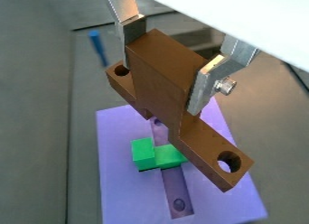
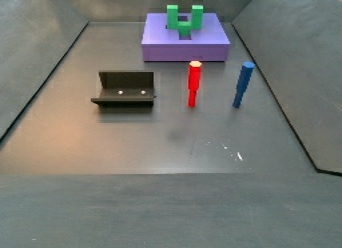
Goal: Pick up the brown object. Move up. Place the brown object on the fixture. Regrasp the brown object. Move to above the board. Insert the brown object.
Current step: Insert the brown object.
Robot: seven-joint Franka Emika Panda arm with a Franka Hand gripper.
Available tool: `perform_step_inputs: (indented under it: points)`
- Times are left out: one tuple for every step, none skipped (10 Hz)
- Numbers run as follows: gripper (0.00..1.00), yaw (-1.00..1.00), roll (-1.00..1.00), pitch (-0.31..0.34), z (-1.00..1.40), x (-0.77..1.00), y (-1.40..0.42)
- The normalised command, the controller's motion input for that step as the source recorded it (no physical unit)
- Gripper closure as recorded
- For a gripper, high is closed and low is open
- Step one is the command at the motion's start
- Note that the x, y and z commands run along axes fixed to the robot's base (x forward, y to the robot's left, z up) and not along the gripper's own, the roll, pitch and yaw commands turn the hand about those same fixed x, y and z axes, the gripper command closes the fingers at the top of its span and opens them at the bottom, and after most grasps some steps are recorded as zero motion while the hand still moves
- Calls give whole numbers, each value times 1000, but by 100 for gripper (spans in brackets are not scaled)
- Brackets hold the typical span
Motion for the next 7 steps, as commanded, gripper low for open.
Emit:
perform_step_inputs:
  points:
    - [100, -991, -130, -174, -246, 0, -40]
    - [100, -983, -147, -173, -191, 0, -40]
    - [100, -983, -154, -180, -154, 0, -40]
    - [100, -997, 0, -81, -146, 0, -60]
    - [100, -989, 19, -20, -140, 57, 0]
    - [100, -909, 69, 0, -186, 83, 0]
    - [100, -840, 120, 3, -197, 83, 0]
